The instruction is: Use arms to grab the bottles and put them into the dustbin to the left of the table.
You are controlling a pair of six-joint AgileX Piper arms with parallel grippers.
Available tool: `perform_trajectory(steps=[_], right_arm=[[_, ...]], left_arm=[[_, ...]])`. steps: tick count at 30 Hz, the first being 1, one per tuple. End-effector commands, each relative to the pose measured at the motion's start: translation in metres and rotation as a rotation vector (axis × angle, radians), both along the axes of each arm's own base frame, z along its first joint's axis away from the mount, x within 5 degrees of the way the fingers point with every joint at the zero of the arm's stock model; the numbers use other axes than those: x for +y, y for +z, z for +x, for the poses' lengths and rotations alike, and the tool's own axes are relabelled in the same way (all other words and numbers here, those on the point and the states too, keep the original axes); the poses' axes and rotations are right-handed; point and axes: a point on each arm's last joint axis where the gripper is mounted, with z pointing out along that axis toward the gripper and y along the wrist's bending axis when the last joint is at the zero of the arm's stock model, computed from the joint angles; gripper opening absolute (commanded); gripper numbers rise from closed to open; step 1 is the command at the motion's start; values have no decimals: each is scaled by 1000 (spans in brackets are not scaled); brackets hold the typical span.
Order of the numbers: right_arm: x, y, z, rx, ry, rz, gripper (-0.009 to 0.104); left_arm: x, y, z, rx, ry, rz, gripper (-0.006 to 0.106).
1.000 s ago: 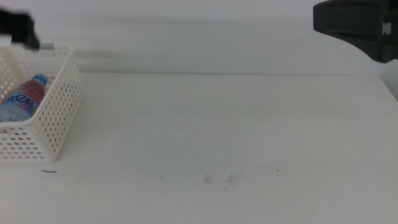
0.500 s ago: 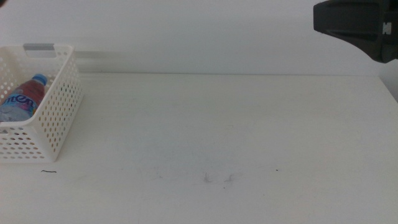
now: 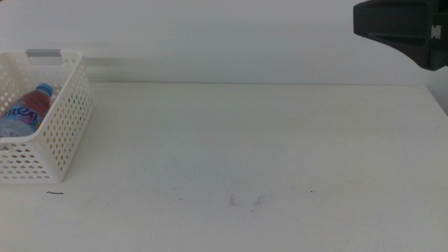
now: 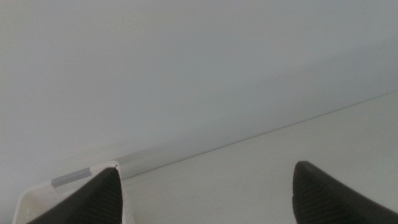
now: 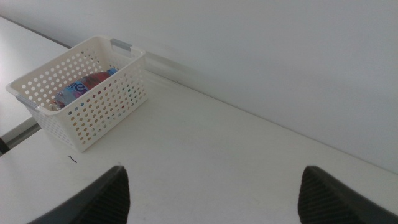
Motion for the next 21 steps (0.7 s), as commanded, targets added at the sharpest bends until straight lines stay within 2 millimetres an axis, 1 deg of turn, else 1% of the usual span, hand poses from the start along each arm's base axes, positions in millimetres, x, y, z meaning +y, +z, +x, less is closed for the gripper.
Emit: perform_trajectory(steps=[1,2,4,6,7,8,9,10,11,13,14,15,16,18,19,21], right_arm=[[-2,0,1,-26,-12,-21,90],[-4,0,2,-35,-26,-31,90],[-12,-2,8,-68,-76,-24,90],[-22,-8,14,-145,-129,34,90],[-29,-14,15,-172,-161,77,90],[-39,-20,14,-184,-201,124,90],[-47,-31,12,-176,-241,183,90],[-55,-45,9,-157,-285,237,90],[-61,-59,7,-130,-321,287,90],[-75,-97,-1,-105,-411,353,90],[-81,-118,-5,-99,-445,346,90],[-87,-136,-11,-134,-474,333,90],[-91,-155,-18,-156,-494,305,90],[-97,-185,-35,-174,-510,253,90],[-99,-201,-43,-154,-518,237,90],[-102,-223,-56,-130,-525,227,90]], left_arm=[[0,-3,1,-1,3,-10,93],[0,-6,-1,-10,4,-13,93],[2,-18,-5,-40,11,-13,93],[4,-41,-13,-88,15,-29,93],[5,-52,-16,-104,17,-34,93],[6,-68,-20,-119,20,-39,93],[8,-84,-25,-133,22,-43,93],[9,-96,-28,-145,24,-47,93],[10,-116,-32,-131,25,-43,93],[12,-143,-40,-113,28,-23,93],[14,-156,-45,-103,28,-19,93],[15,-169,-49,-95,28,-15,93],[16,-178,-54,-99,28,-16,93],[18,-198,-61,-106,33,-17,93],[19,-205,-64,-113,40,-22,93],[22,-223,-69,-126,67,-24,93]])
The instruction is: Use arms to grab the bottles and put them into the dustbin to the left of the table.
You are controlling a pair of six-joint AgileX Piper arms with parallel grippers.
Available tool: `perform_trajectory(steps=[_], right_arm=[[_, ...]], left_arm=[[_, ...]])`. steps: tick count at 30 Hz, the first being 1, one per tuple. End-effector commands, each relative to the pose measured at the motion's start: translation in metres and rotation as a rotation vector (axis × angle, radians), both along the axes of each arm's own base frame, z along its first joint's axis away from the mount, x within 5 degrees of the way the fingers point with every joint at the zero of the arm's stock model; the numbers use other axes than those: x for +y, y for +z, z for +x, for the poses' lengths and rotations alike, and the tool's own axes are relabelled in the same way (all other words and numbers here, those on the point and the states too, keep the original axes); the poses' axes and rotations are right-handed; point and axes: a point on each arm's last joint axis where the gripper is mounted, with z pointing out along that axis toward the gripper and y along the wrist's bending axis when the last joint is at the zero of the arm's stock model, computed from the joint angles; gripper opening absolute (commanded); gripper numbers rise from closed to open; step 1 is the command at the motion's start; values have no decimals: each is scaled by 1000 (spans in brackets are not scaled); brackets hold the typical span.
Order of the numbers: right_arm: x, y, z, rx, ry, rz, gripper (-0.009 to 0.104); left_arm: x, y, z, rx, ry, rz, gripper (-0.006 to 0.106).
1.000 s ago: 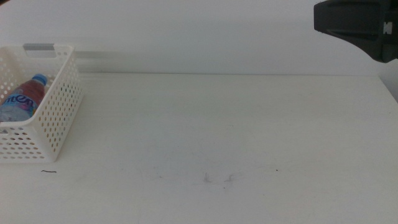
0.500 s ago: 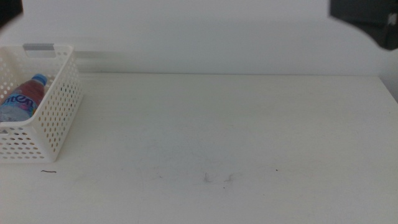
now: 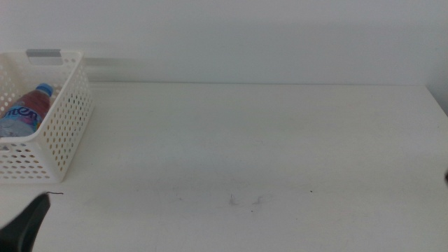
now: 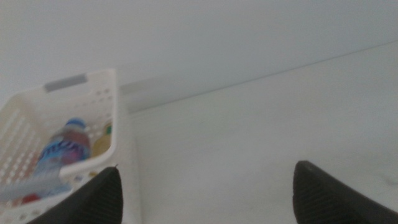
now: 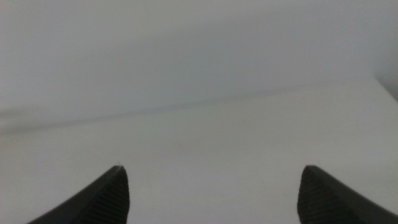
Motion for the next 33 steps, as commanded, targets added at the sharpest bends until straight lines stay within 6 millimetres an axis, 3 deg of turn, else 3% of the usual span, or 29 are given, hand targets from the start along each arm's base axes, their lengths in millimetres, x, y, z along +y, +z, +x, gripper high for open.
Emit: perform_trajectory(steps=[1,6,10,33], right_arm=[[-3,-20,-13,-19,-12,-31,90],[-7,-46,-30,-59,-17,-90,90],[-9,-45,-36,-119,-34,-103,90],[-10,-45,-42,-153,-41,-140,90]], left_arm=[[3,-17,-5,-29,36,-17,93],[9,-46,-11,-41,133,-22,93],[10,-66,-7,-21,173,-84,93],[10,-69,-8,18,180,-120,93]])
